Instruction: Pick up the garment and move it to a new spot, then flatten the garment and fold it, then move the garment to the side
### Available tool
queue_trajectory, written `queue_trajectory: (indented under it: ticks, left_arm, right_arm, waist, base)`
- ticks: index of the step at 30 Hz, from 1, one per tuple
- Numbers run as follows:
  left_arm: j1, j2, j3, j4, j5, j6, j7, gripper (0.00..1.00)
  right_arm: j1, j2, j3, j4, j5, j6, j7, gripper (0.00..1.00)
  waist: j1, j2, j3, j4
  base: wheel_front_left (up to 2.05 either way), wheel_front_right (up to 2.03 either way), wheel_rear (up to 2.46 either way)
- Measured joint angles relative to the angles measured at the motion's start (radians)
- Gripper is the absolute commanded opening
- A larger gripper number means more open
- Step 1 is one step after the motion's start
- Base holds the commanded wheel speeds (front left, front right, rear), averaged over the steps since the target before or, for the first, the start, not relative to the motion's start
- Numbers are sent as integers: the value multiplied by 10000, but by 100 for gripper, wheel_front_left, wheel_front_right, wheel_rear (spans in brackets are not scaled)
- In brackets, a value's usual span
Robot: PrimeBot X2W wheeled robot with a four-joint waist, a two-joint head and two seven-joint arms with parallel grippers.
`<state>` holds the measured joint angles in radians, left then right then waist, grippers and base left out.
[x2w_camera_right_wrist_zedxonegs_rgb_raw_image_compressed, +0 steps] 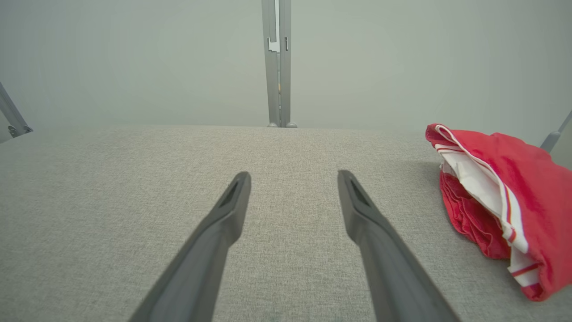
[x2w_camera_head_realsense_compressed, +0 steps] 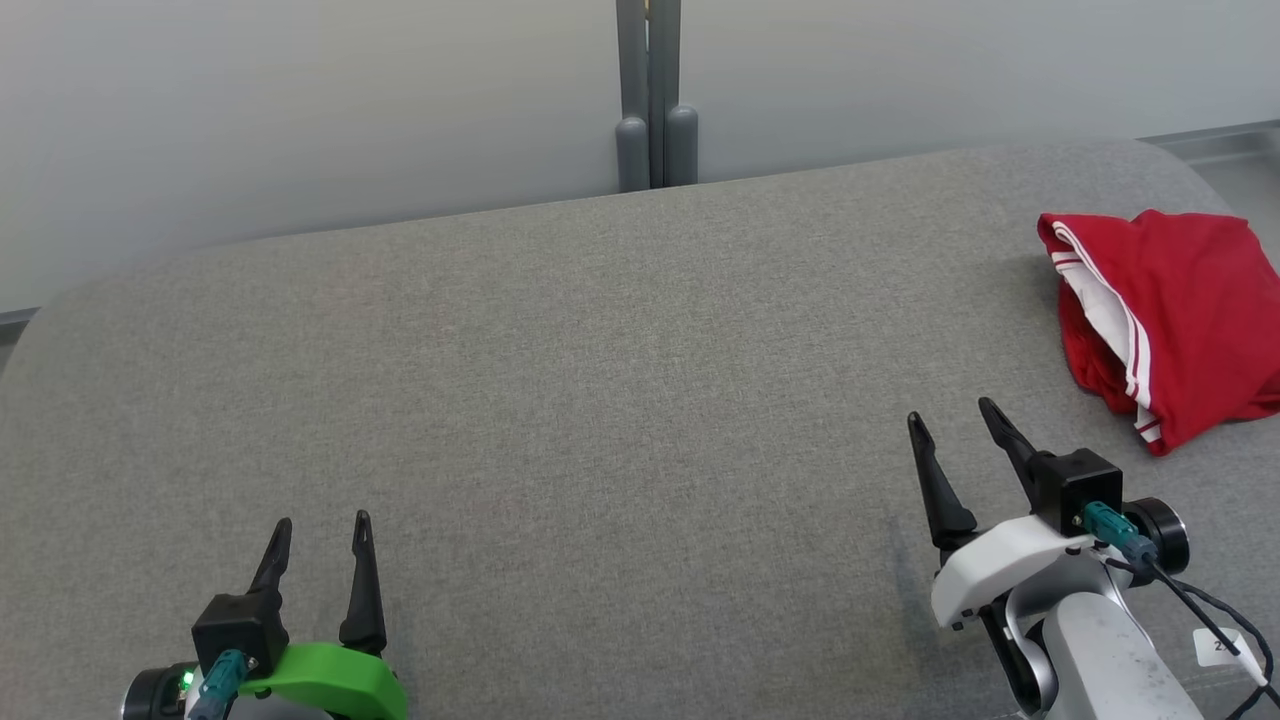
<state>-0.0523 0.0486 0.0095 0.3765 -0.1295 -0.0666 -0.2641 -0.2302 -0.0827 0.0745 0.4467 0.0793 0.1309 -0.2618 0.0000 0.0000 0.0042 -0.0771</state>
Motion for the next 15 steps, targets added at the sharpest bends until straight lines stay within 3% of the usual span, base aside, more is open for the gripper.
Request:
queue_trajectory:
  ticks: [11, 12, 15]
  left_arm:
    - [3, 0, -79, -29, -75, -54, 0, 100]
    - [4, 0, -86, -33, -107, -77, 0, 0]
    - [142, -40, -96, 230, -105, -79, 2, 0]
  right_arm:
    - [30, 12, -21, -130, 4, 0, 0, 100]
    - [35, 13, -13, -150, 19, 0, 0, 0]
    - [230, 81, -10, 79, 21, 0, 8, 0]
  waist:
    - [0, 0, -25, -26]
    - [0, 0, -27, -27]
    - [0, 0, -28, -28]
  base:
    - [0, 0, 0]
    - [0, 0, 0]
    - [0, 0, 0]
